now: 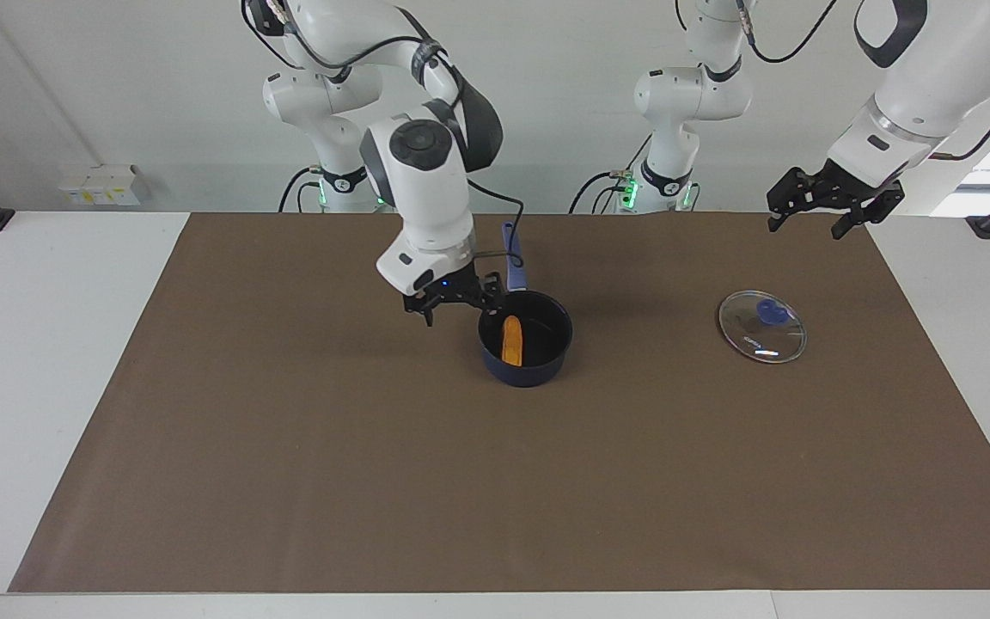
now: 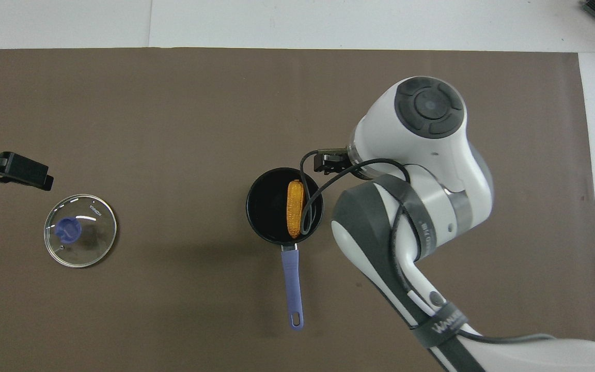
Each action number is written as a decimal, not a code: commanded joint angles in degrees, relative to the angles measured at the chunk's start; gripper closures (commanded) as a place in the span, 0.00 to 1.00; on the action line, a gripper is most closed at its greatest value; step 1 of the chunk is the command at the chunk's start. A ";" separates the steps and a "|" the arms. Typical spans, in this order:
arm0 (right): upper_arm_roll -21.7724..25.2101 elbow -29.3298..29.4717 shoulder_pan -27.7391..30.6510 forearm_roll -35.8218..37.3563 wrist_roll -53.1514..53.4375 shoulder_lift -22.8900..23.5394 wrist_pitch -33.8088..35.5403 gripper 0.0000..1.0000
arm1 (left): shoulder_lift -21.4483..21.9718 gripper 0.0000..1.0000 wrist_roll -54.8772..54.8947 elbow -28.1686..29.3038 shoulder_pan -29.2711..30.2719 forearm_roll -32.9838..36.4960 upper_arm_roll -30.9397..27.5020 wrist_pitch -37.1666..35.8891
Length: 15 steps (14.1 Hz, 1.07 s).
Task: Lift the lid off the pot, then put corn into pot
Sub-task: 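Open the right gripper over the pot and withdraw it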
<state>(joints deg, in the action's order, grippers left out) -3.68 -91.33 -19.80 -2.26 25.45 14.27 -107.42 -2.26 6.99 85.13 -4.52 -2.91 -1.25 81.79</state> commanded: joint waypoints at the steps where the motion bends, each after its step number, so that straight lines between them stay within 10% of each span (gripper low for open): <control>1: -0.62 -1.40 5.19 0.85 -5.39 -4.94 4.83 0.00 | -0.21 0.00 1.44 -0.76 -0.67 1.42 -0.33 -1.02; 8: -0.45 -0.69 19.52 0.59 -19.03 -15.49 17.41 0.00 | 0.15 0.00 0.92 -0.32 -1.28 2.65 -0.33 -0.58; 15: 0.96 6.78 20.77 3.65 -19.12 -16.99 24.54 0.00 | 0.23 0.00 0.57 -0.32 -1.28 2.39 -0.25 -0.23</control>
<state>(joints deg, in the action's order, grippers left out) -2.69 -86.38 0.58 -0.80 7.23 -3.10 -84.44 -2.26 7.78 85.13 -4.95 -1.61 -1.10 81.78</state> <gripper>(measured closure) 0.000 0.000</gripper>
